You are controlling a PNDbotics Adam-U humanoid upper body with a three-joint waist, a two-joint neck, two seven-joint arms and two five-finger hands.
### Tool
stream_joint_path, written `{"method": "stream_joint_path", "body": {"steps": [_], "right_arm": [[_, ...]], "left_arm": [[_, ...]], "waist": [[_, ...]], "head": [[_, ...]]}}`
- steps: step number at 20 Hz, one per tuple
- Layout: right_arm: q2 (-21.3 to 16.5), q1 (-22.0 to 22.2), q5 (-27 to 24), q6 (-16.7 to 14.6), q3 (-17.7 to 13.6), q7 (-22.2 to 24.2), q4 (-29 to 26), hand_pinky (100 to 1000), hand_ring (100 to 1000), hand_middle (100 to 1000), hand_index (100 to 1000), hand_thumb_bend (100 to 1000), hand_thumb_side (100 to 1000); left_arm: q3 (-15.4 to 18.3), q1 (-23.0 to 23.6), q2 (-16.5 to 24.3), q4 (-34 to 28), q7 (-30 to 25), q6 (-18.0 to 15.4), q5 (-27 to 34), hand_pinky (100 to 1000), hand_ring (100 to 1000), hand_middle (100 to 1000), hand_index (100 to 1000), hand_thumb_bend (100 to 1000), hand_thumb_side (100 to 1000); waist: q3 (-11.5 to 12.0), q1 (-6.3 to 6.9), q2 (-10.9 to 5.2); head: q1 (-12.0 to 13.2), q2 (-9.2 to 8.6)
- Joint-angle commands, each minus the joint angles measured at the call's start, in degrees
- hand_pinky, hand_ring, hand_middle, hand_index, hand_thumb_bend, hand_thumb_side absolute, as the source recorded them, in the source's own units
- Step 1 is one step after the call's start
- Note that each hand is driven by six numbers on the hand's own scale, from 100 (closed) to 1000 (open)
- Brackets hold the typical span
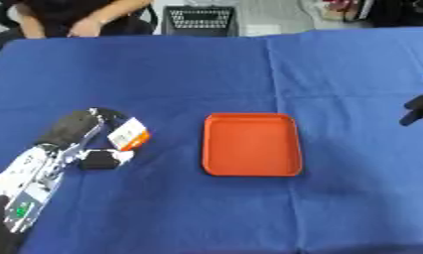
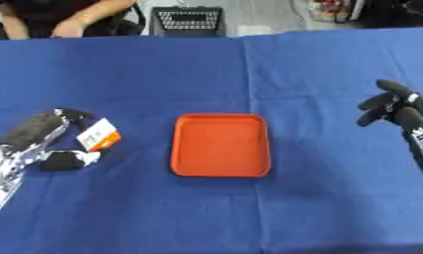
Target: Pick up objects on the table and place them in the box.
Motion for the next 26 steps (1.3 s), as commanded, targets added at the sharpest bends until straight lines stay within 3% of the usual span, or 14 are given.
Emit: {"method": "stream_joint_path", "body": {"steps": [1, 26], "right_arm": [[-0.94, -0.02, 0.13, -0.08, -0.14, 0.11, -0.72, 580, 569, 659, 940, 100, 937], [-0.91, 0.00, 0.01, -0.01, -0.04, 0.27, -0.75, 580, 569, 659, 940, 100, 936]], "left_arm": [[0.01, -1.30, 0.83, -0.10, 0.00, -0.10, -1.01, 850, 759, 616, 857, 608, 573], [-1.33, -4.33, -0.47, 3.77, 0.94, -0.56, -6.48, 824, 752, 590, 835, 565, 465]], "waist": [[-0.15, 0.04, -0.63], [-0.36, 0.03, -0.74]], "head": [[0.03, -0.16], [0.22, -0.04]]}}
